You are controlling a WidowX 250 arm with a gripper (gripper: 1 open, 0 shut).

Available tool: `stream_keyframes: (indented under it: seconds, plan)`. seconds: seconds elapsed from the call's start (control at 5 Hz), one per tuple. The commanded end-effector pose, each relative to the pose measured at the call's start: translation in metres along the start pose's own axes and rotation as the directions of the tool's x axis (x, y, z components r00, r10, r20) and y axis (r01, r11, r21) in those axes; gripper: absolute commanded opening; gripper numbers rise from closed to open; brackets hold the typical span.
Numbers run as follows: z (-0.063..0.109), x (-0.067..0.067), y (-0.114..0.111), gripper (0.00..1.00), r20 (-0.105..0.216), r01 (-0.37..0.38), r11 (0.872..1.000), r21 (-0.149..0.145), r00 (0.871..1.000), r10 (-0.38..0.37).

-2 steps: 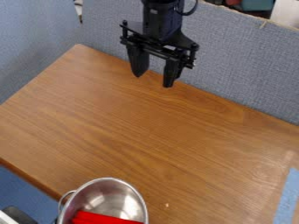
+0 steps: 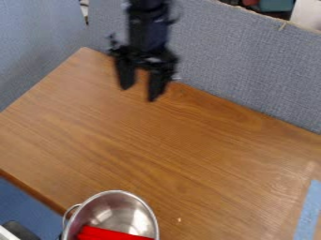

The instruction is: Put the red object in the metal pot

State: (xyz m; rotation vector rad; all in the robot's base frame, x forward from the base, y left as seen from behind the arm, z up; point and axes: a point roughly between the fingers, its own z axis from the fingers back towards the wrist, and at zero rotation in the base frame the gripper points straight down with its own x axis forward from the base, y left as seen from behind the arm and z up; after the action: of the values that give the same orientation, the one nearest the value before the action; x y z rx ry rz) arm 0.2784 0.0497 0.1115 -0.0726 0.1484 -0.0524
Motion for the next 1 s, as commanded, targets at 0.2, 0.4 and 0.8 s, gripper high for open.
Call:
stream_keyframes:
  seconds: [0.2,0.4,0.8]
  plan:
    - [0.023,0.008,0.026,1.00,0.041,-0.136,0.990,-0.021,0.990,0.137]
    - [0.040,0.006,0.031,1.00,0.053,-0.267,0.963,-0.042,0.962,0.269]
    - [0.041,-0.005,0.055,1.00,0.101,-0.281,0.959,0.033,0.956,0.277]
